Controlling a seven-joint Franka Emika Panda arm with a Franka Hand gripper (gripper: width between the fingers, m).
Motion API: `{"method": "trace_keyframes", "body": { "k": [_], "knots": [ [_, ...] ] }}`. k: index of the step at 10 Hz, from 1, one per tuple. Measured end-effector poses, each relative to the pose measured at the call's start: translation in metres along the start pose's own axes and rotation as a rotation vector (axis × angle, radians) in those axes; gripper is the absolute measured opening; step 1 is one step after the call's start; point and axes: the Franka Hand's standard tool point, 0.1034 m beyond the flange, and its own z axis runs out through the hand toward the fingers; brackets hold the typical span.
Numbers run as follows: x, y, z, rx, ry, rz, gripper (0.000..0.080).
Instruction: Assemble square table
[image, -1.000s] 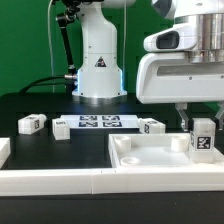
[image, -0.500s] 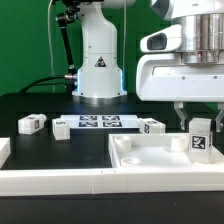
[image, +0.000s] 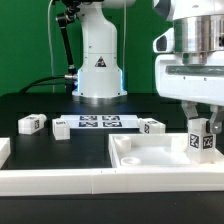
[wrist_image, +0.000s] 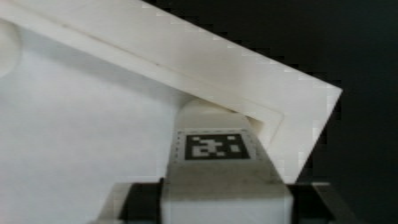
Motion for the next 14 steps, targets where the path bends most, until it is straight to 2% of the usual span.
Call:
{"method": "trace_keyframes", "body": {
  "k": [5,6,7,8,9,10,14],
  "knots": [
    [0.0001,-0.0008,0.0001,0.006,-0.005,0.193,0.0291],
    [0.0001,-0.0008,0.0002,0.006,-0.005,0.176,0.0483],
    [0.0001,-0.0008,0.0002,0.006,-0.005,0.138,0.0593],
    [-0.0003,-0.0007,0.0001,0.003,-0.003,0.081,0.0593],
    [-0.0018,-0.0008,-0.0002,-0.010,0.007,-0.034,0.0638],
    [-0.0024,-0.0019,-0.0004,-0.013,0.016,-0.163,0.0646],
    [-0.0010,-0.0015,-0.0003,-0.018,0.018,-0.472,0.0649]
  ]
}}
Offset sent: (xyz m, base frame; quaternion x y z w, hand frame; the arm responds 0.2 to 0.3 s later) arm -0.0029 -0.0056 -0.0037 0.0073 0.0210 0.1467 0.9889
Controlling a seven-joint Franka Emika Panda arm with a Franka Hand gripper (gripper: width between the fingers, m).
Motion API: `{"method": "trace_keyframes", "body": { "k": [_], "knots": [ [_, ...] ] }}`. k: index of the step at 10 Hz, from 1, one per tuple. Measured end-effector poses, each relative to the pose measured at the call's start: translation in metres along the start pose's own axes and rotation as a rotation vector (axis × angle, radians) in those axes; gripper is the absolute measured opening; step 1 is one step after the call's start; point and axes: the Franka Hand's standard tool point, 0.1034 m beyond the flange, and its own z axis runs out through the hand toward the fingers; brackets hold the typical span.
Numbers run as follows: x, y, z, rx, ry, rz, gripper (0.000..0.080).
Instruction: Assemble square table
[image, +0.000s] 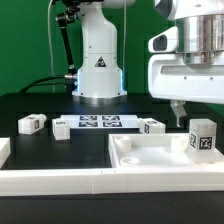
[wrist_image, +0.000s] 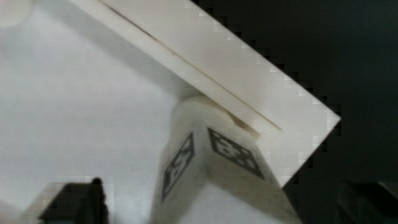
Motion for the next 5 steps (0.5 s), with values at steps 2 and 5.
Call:
{"method": "trace_keyframes", "body": {
  "k": [2,5],
  "knots": [
    [-0.0020,-0.0015,0.0002,-0.015,0.016,-0.255,0.0649],
    [0.0013,-0.0025,-0.0002,-0.008,0.032,-0.557,0.0649]
  ]
}}
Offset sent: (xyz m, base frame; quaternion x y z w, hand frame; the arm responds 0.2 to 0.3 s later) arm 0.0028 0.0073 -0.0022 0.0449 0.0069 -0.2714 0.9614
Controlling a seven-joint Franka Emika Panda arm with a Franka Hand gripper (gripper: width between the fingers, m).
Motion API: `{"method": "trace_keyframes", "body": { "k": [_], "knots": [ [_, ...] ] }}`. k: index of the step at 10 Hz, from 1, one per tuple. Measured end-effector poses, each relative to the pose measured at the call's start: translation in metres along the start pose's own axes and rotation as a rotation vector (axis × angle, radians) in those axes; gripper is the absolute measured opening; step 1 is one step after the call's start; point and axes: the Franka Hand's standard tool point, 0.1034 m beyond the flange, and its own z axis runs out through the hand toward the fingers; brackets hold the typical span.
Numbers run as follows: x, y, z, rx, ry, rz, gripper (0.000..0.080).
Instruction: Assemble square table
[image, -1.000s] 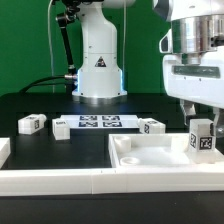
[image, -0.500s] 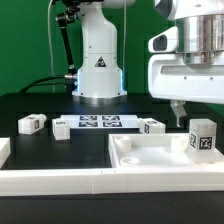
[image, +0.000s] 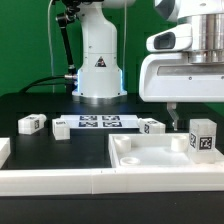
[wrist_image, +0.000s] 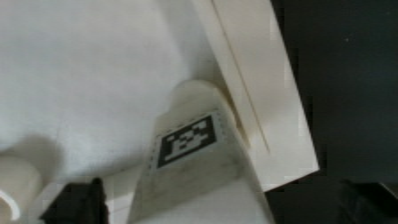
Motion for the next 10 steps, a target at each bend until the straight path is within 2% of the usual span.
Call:
{"method": "trace_keyframes", "body": {
  "k": [3,5,6,7,8,9,10],
  "knots": [
    [0.0018,0.0016,-0.0004,-0.014,0.008,-0.246,0.0649],
    [0.0021,0.0023,-0.0005,-0.017,0.008,-0.297,0.0649],
    [0.0021,0.0023,-0.0005,-0.017,0.008,-0.295,0.0516],
    [0.0022,0.0024,-0.0005,-0.017,0.008,-0.295,0.0516],
    [0.0021,0.0023,-0.0005,-0.016,0.008,-0.277,0.0377],
    [0.0022,0.0023,-0.0005,-0.016,0.008,-0.260,0.0290],
    [0.0021,0.0022,-0.0005,-0.015,0.008,-0.222,0.0290]
  ]
}}
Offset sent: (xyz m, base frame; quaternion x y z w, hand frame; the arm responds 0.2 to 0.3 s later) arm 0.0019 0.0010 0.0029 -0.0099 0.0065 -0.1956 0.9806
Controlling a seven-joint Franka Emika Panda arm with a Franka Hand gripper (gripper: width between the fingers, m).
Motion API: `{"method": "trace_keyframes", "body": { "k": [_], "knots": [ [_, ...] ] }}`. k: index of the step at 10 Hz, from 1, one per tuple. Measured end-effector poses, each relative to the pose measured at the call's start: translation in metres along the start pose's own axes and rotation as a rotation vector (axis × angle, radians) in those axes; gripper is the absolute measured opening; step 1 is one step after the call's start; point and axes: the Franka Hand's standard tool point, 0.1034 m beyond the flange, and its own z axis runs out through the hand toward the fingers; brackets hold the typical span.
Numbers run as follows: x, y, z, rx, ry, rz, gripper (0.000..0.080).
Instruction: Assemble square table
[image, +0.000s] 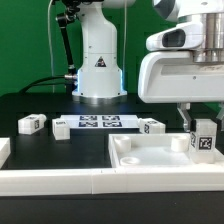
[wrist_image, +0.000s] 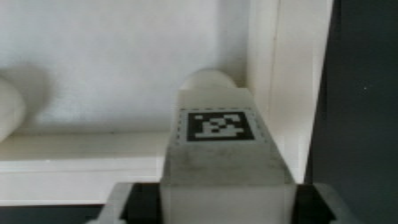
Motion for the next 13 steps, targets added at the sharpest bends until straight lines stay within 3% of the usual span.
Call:
{"method": "trace_keyframes", "body": {
  "k": [2,6,13],
  "knots": [
    [0.0000,0.0002,0.0000,0.000,0.000,0.103,0.0290],
    [0.0001,0.0035,-0.0001,-0.003,-0.001,0.564,0.0290],
    [-0.0014,0.0096,-0.0005,0.017,-0.068,1.251,0.0291]
  ]
}}
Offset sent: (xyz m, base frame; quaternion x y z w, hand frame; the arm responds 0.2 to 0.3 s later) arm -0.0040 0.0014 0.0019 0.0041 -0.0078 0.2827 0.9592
